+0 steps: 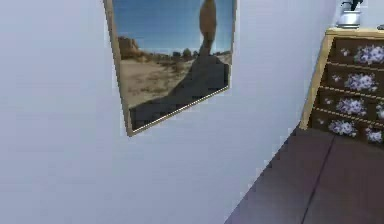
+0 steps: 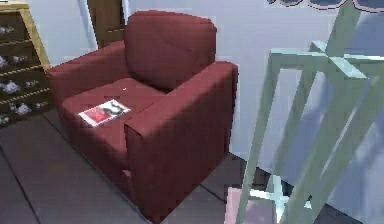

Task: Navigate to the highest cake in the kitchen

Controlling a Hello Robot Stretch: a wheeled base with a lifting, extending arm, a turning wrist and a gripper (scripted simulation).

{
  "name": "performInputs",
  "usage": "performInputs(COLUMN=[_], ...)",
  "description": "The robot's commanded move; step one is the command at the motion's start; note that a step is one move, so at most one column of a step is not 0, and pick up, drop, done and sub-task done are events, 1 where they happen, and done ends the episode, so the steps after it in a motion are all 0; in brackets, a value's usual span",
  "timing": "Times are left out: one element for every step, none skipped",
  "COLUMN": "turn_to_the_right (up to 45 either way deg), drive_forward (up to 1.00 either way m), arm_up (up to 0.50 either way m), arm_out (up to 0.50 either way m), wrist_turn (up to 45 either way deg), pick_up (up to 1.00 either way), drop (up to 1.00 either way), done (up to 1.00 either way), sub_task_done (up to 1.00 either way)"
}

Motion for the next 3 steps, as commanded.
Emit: performInputs(turn_to_the_right=[42.0, 3.0, 0.0], drive_forward=[0.0, 0.0, 0.45], arm_up=[0.0, 0.0, 0.0], arm_out=[0.0, 0.0, 0.0], wrist_turn=[0.0, 0.0, 0.0], pick_up=[0.0, 0.0, 0.0], drop=[0.0, 0.0, 0.0], done=[0.0, 0.0, 0.0], sub_task_done=[0.0, 0.0, 0.0])
